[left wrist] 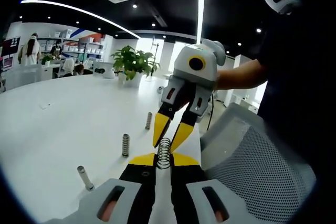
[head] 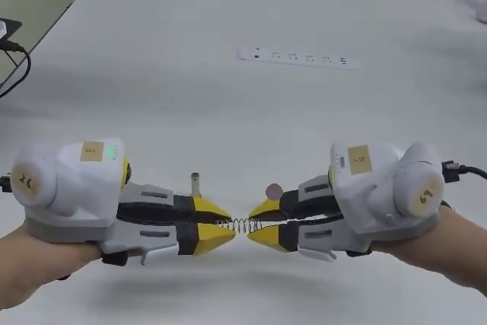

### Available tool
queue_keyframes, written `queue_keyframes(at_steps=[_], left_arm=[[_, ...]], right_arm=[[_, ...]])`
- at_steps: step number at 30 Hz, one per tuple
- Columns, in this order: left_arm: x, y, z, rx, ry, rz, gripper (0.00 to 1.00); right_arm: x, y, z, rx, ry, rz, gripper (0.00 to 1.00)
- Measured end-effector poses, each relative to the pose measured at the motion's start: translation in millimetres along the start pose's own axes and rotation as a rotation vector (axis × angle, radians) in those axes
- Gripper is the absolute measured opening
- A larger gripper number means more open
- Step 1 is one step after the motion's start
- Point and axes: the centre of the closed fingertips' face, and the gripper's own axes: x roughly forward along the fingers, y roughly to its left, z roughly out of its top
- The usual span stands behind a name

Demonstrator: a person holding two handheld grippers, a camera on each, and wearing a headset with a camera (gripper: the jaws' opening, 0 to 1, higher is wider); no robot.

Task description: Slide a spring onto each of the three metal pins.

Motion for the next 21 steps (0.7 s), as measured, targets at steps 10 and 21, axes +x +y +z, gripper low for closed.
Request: queue_keyframes(at_steps=[10,21], left_arm=[[-0.9,0.4,-3.8,-0.010,-0.008,-0.003,0.02],[6.6,-2.0,-14.8,0.030,0.048,-0.012,0.02]], right_arm=[[-9.2,1.6,13.1,-0.052,-0.004,0.004,0.07],[-6.3,9.1,36.2,-0.086,-0.041,0.034,0.07]])
